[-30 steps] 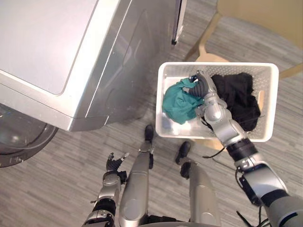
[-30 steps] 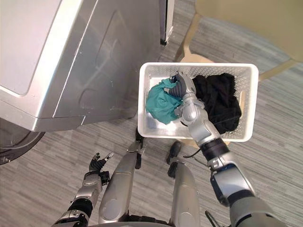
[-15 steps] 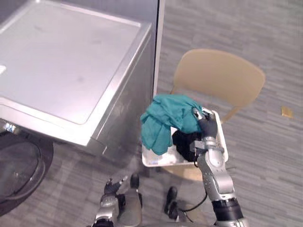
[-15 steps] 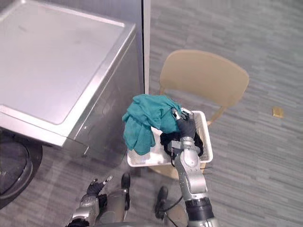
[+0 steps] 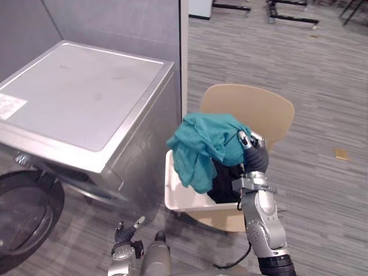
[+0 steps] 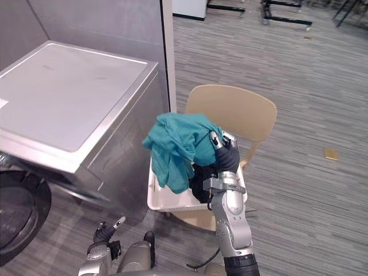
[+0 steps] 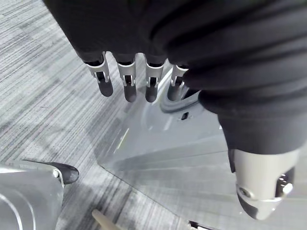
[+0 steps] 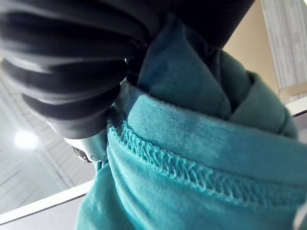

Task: Pick up the laundry basket with both hands and put the clothes into the washing machine.

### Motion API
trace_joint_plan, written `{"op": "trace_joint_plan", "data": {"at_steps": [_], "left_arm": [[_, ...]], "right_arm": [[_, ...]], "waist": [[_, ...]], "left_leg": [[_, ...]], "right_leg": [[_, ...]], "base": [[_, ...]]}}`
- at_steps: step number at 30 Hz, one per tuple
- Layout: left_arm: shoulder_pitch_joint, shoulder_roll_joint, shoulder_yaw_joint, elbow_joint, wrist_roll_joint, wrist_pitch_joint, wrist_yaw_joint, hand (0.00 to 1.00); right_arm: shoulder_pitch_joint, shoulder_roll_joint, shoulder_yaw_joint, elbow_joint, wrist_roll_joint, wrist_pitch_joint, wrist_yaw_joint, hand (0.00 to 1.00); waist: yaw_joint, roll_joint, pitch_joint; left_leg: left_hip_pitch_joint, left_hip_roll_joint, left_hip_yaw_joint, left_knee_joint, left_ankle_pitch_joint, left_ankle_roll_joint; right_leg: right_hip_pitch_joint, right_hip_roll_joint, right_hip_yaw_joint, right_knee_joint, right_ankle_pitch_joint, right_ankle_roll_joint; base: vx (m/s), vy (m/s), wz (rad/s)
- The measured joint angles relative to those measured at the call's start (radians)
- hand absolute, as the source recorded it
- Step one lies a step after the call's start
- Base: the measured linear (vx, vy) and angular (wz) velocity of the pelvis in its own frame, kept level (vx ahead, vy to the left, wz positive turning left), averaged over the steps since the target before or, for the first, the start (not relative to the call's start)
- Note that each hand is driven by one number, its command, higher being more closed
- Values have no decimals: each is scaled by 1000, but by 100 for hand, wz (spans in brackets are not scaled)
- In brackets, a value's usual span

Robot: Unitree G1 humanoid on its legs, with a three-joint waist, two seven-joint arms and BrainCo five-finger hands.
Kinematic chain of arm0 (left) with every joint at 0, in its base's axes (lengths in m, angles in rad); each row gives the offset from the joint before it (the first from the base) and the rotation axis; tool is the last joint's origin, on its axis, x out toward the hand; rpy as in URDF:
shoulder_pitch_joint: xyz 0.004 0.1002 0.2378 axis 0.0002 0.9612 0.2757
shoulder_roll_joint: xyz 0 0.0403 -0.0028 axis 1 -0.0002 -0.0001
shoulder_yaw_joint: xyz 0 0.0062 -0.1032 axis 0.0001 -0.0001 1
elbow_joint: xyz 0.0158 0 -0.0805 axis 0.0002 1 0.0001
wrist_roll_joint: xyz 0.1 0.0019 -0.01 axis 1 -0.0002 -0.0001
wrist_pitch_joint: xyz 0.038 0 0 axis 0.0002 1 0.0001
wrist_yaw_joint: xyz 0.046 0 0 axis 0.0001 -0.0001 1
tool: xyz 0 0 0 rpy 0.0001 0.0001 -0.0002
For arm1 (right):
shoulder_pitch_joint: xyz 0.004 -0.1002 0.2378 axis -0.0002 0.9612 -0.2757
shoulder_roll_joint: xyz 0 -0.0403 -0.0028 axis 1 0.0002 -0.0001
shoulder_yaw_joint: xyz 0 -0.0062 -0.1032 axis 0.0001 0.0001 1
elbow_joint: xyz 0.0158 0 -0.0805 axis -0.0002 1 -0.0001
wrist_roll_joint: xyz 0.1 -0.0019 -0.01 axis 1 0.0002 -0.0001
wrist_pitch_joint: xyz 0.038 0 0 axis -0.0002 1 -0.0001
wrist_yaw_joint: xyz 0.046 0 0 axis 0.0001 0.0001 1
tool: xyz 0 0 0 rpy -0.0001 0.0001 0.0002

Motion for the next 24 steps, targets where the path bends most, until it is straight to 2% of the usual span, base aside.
{"op": "trace_joint_plan", "data": {"at_steps": [1, 2, 4, 5, 7, 8, 9, 10, 11, 12, 13, 15, 16, 18, 20, 22, 24], "left_arm": [[4, 2, -7, -56, -5, 0, 0, 0], [11, 8, -8, -137, -5, -7, 0, 0], [21, 22, -10, -247, -5, -33, -7, 0], [28, 30, -10, -283, -6, -42, -14, 0], [44, 73, -9, -369, -27, -77, -39, 0], [43, 83, -10, -379, -31, -85, -49, 0], [38, 102, -24, -403, -35, -105, -74, 0], [37, 106, -30, -407, -35, -109, -79, 0], [33, 117, -54, -429, -34, -123, -96, 0], [27, 120, -67, -439, -31, -125, -104, 0], [-3, 140, -107, -444, -21, -134, -113, 0], [-10, 179, -139, -444, 13, -142, -124, 0], [-11, 217, -171, -444, 29, -143, -141, 0], [-21, 248, -201, -444, 58, -146, -159, 0], [-64, 281, -244, -444, 92, -159, -176, 0], [-88, 296, -276, -444, 109, -161, -176, 0], [-155, 320, -356, -442, 148, -166, -175, 0]], "right_arm": [[-15, -9, -20, 32, 0, 6, -8, 100], [-26, -11, -25, 34, 0, 9, -12, 100], [-30, -14, -22, 27, -2, 10, -6, 100], [-35, -14, -20, 27, -2, 11, -4, 100], [-63, -20, -24, 28, -6, 12, 18, 100], [-68, -25, -27, 30, -12, 12, 25, 100], [-80, -48, -47, 51, -32, 10, 57, 100], [-83, -54, -52, 58, -36, 10, 62, 100], [-107, -73, -68, 93, -46, 9, 81, 100], [-122, -83, -74, 115, -49, 9, 84, 100], [-157, -103, -87, 201, -66, 15, 89, 100], [-188, -95, -80, 278, -84, 37, 108, 100], [-204, -90, -52, 314, -102, 48, 122, 100], [-229, -91, -16, 353, -123, 53, 132, 100], [-285, -87, 26, 395, -141, 55, 146, 100], [-302, -82, 45, 397, -149, 55, 145, 100], [-326, -72, 95, 397, -150, 54, 146, 100]], "waist": [[-3, 0, 1], [-8, -13, 11], [-7, -23, 15], [-5, -23, 15], [-7, -18, 10], [-9, -18, 10], [-17, -14, -12], [-20, -13, -18], [-38, 5, -35], [-40, 17, -41], [-31, 14, -41], [-32, -11, -41], [-32, -24, -42], [-32, -26, -42], [-31, -24, -42], [-32, -24, -42], [-35, -24, -42]], "left_leg": [[3, -6, 47, 53, -32, -1], [5, -32, 84, 154, -146, 24], [14, -54, 101, 287, -252, 42], [19, -52, 101, 326, -286, 47], [74, -52, 94, 414, -393, 52], [99, -53, 93, 413, -407, 52], [176, -67, 88, 324, -419, 47], [191, -69, 87, 285, -417, 43], [246, -78, 70, 125, -399, 27], [267, -81, 60, 56, -388, 11], [302, -78, 59, -40, -370, -15], [301, -98, 58, -48, -358, -5], [307, -115, 59, -47, -355, -1], [321, -136, 59, -47, -346, 13], [323, -142, 61, -49, -341, 21], [322, -142, 62, -50, -337, 25], [325, -138, 63, -67, -320, 28]], "right_leg": [[-11, -4, -39, -4, 19, -39], [-17, -21, -75, 1, 31, -53], [-27, -40, -116, 8, 49, -74], [-30, -42, -128, 6, 56, -81], [-23, -51, -171, -37, 94, -78], [-17, -53, -181, -54, 107, -75], [-9, -57, -221, -122, 153, -59], [-10, -55, -227, -136, 161, -52], [-14, -50, -258, -170, 187, -38], [-20, -47, -268, -176, 194, -30], [-34, -46, -275, -178, 213, -13], [-32, -50, -236, -189, 236, -6], [-22, -59, -203, -203, 247, 8], [7, -72, -188, -240, 268, 26], [27, -68, -181, -292, 310, 27], [31, -63, -176, -311, 324, 28], [36, -51, -169, -339, 350, 25]], "base": [[-363, -238, 115], [-333, -227, 89], [-244, -143, 73], [-268, -73, 60], [-221, 7, 51], [-211, 97, 78], [-155, 113, 66], [-162, 157, 96], [-89, 132, 66], [-125, 237, 69], [-99, 204, 32], [-69, 165, 17], [-43, 187, 10], [-46, 168, 6], [-87, 108, -7], [-70, 32, -8], [-97, -3, -8]]}}
